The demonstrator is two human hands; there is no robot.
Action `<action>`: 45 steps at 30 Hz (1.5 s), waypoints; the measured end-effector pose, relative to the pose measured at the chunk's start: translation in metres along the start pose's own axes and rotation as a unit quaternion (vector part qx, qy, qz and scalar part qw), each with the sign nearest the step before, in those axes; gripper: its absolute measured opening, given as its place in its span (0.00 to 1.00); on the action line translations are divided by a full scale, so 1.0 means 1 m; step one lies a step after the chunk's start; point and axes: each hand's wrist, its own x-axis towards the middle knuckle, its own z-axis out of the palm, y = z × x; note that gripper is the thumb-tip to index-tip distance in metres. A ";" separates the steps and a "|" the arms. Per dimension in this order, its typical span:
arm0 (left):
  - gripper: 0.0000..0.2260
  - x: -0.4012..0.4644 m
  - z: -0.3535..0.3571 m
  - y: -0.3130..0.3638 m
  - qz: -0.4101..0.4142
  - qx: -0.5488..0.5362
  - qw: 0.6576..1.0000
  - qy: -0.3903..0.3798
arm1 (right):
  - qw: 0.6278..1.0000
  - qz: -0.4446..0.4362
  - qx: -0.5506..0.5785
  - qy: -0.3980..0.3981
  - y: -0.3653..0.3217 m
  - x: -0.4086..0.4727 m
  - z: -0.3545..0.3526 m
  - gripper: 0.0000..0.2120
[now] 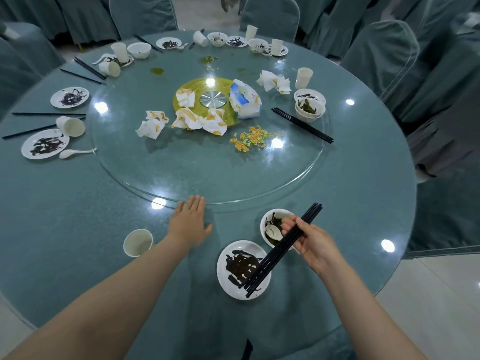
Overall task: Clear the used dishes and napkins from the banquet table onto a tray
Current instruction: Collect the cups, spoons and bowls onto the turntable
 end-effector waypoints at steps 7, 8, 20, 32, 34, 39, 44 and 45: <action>0.37 0.000 -0.003 -0.012 -0.006 0.006 1.000 -0.016 | 1.000 -0.001 0.005 -0.018 0.002 0.003 0.019 0.13; 0.37 -0.001 -0.004 -0.015 -0.010 -0.005 1.000 -0.023 | 1.000 -0.001 0.001 -0.021 0.003 0.003 0.021 0.13; 0.17 -0.039 -0.066 0.012 0.007 -0.381 0.924 -0.043 | 0.987 -0.007 -0.140 -0.074 0.006 0.009 0.063 0.07; 0.13 -0.071 -0.051 0.054 -0.065 -0.684 0.697 -0.206 | 0.959 -0.023 -0.239 -0.148 0.009 0.014 0.115 0.07; 0.13 -0.071 -0.052 0.054 -0.072 -0.687 0.694 -0.203 | 0.956 -0.020 -0.247 -0.155 0.012 0.016 0.119 0.08; 0.10 -0.071 -0.055 0.054 -0.078 -0.679 0.705 -0.187 | 0.944 -0.034 -0.286 -0.162 0.016 0.015 0.127 0.08; 0.08 -0.064 -0.054 0.044 -0.106 -0.715 0.670 -0.172 | 0.877 -0.143 -0.450 -0.085 0.023 0.011 0.117 0.18; 0.07 -0.062 -0.053 0.041 -0.116 -0.726 0.659 -0.161 | 0.870 -0.155 -0.463 -0.077 0.028 0.008 0.111 0.18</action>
